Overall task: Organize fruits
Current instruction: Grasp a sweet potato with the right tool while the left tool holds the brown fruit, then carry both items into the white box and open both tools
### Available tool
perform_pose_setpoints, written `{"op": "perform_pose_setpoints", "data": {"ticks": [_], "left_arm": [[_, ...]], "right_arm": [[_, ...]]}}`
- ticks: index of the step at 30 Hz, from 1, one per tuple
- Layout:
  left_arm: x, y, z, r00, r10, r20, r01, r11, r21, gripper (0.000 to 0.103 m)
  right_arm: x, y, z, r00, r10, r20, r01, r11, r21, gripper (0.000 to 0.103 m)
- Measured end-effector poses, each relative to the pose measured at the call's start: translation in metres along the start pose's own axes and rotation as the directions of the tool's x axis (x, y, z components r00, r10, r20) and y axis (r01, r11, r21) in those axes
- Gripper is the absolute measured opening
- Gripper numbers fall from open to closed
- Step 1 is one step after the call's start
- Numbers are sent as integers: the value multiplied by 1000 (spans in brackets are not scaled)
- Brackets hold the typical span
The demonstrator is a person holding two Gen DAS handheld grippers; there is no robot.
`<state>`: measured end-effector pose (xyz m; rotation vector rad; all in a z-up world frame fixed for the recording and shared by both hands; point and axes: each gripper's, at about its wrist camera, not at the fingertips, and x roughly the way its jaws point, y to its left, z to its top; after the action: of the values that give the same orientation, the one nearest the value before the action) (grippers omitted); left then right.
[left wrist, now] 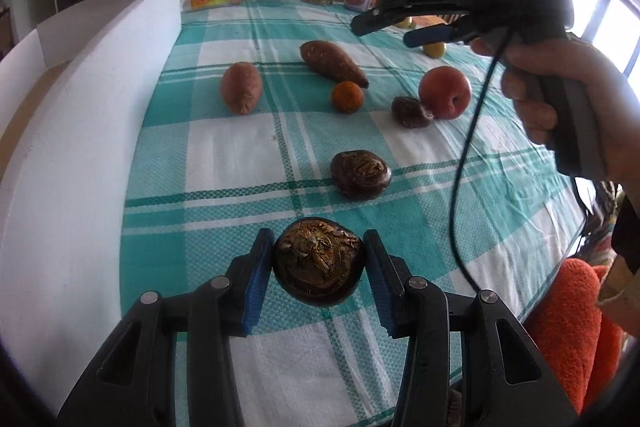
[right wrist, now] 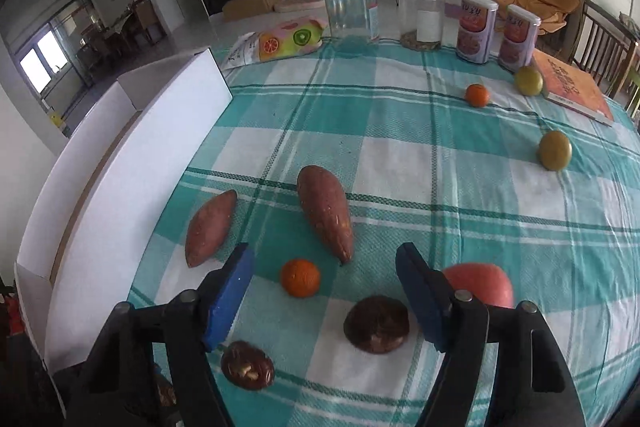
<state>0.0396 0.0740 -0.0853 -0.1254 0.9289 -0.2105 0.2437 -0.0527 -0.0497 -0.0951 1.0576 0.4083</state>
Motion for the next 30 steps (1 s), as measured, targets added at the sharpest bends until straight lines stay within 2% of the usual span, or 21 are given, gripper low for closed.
{"op": "perform_pose_setpoints", "data": {"ticks": [3, 5, 6, 7, 8, 9, 13, 16, 19, 21, 23, 26, 28, 30], "left_arm": [[-9, 1, 3, 1000, -20, 16, 21, 1000, -15, 47], [-14, -1, 5, 999, -32, 24, 33, 999, -16, 47], [-16, -2, 6, 999, -38, 27, 39, 999, -16, 47], [-18, -2, 7, 999, -45, 31, 45, 999, -16, 47], [-21, -3, 8, 998, -51, 35, 52, 999, -15, 47], [-23, -3, 10, 998, -55, 39, 56, 998, -14, 47], [-40, 0, 16, 995, -88, 56, 90, 995, -30, 47], [-66, 8, 25, 986, -128, 104, 135, 989, -57, 47], [-95, 24, 38, 977, -136, 163, 154, 983, -100, 47], [-115, 43, 47, 971, -117, 207, 148, 979, -138, 47], [-135, 65, 50, 967, -60, 246, 106, 978, -181, 47], [-155, 102, 44, 959, 98, 266, -30, 968, -248, 47], [-161, 130, 34, 948, 207, 241, -127, 942, -311, 47], [-160, 157, 19, 936, 288, 202, -199, 907, -371, 47]], "right_arm": [[41, 5, 18, 997, -24, -75, 22, 999, -30, 73], [63, 6, 24, 992, -10, -129, 7, 1000, -22, 72], [73, 5, 26, 988, -6, -154, 4, 1000, -12, 67], [81, 5, 26, 985, -4, -172, 4, 1000, -4, 54], [85, 4, 26, 984, -22, -177, 22, 1000, -4, 47], [85, 3, 25, 987, -17, -163, 17, 1000, 1, 44], [68, -9, 16, 993, 18, -112, -11, 998, 63, 43], [31, -18, 13, 997, 70, -28, -66, 989, 133, 43], [-13, -9, 14, 986, 152, 62, -160, 974, 163, 43], [-40, 8, 14, 965, 240, 104, -255, 952, 168, 43], [-59, 39, 13, 932, 340, 127, -357, 922, 148, 43], [-71, 101, 4, 866, 486, 117, -497, 863, 95, 43], [-69, 145, -5, 818, 569, 87, -575, 815, 73, 43], [-59, 187, -14, 781, 623, 34, -624, 779, 52, 43]]}}
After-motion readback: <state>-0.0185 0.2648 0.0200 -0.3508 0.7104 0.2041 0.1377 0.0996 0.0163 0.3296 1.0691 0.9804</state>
